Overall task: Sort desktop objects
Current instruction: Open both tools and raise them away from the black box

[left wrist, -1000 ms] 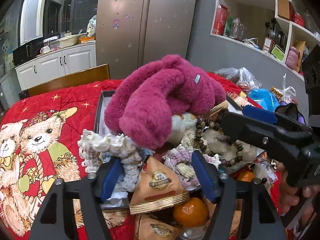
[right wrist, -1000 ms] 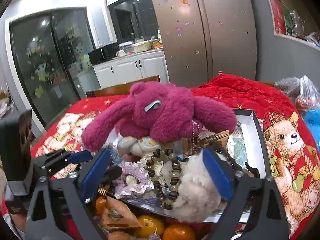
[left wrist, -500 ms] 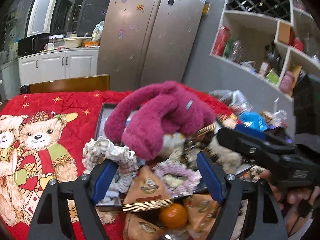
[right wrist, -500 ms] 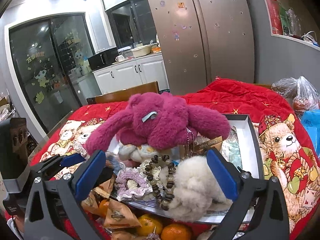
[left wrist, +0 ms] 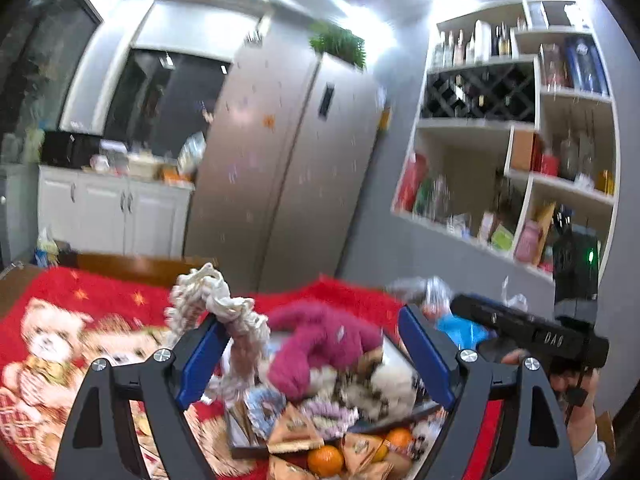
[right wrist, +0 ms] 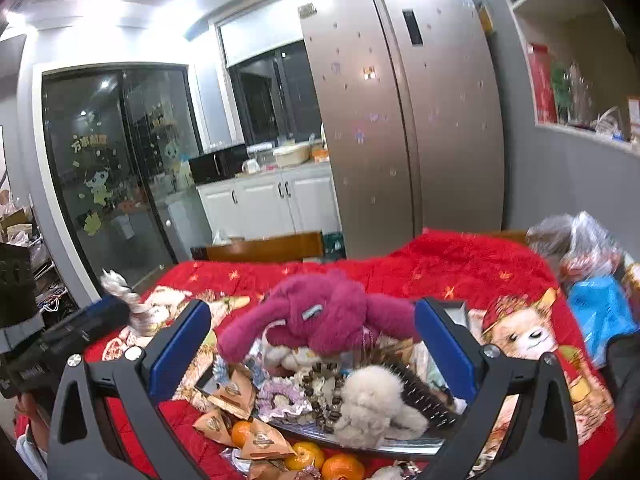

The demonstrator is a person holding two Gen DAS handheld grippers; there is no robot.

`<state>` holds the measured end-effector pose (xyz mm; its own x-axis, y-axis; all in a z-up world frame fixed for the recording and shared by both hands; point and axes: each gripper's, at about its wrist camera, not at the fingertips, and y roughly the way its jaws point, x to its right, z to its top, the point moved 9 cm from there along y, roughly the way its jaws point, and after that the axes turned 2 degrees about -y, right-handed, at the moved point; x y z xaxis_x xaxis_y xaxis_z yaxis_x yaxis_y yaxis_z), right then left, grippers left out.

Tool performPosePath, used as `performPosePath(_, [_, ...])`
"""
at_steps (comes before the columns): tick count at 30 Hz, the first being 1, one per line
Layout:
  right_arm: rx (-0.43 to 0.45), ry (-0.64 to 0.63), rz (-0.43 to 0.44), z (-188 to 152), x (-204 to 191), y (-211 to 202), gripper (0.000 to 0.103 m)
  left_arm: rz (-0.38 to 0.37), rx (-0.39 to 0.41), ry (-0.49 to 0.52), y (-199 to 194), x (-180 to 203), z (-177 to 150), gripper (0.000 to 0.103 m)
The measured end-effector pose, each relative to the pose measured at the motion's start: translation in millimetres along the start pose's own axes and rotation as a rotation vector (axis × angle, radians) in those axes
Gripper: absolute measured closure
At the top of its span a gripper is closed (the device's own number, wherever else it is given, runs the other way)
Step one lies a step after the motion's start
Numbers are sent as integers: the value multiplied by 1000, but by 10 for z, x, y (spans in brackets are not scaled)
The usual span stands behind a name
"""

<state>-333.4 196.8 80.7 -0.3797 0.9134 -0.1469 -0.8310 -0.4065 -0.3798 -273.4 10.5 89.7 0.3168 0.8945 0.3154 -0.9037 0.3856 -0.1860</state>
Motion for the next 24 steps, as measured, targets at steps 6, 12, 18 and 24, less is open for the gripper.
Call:
performPosePath(6, [82,-45,-25,287,-180,-513,0,52,128,4,-458,-12,327,2])
performPosePath(12, [149,-91,-72,384,-459,-997,0,64,117,58,-740,113,305,0])
performPosePath(18, [187,-98,-63,274,-609,-1327,0,40,43,79,-747,305,-21,0])
performPosePath(24, [130,-95,-84,-93,-459,-1224,0,-5,-80,127,-488,544,-476,0])
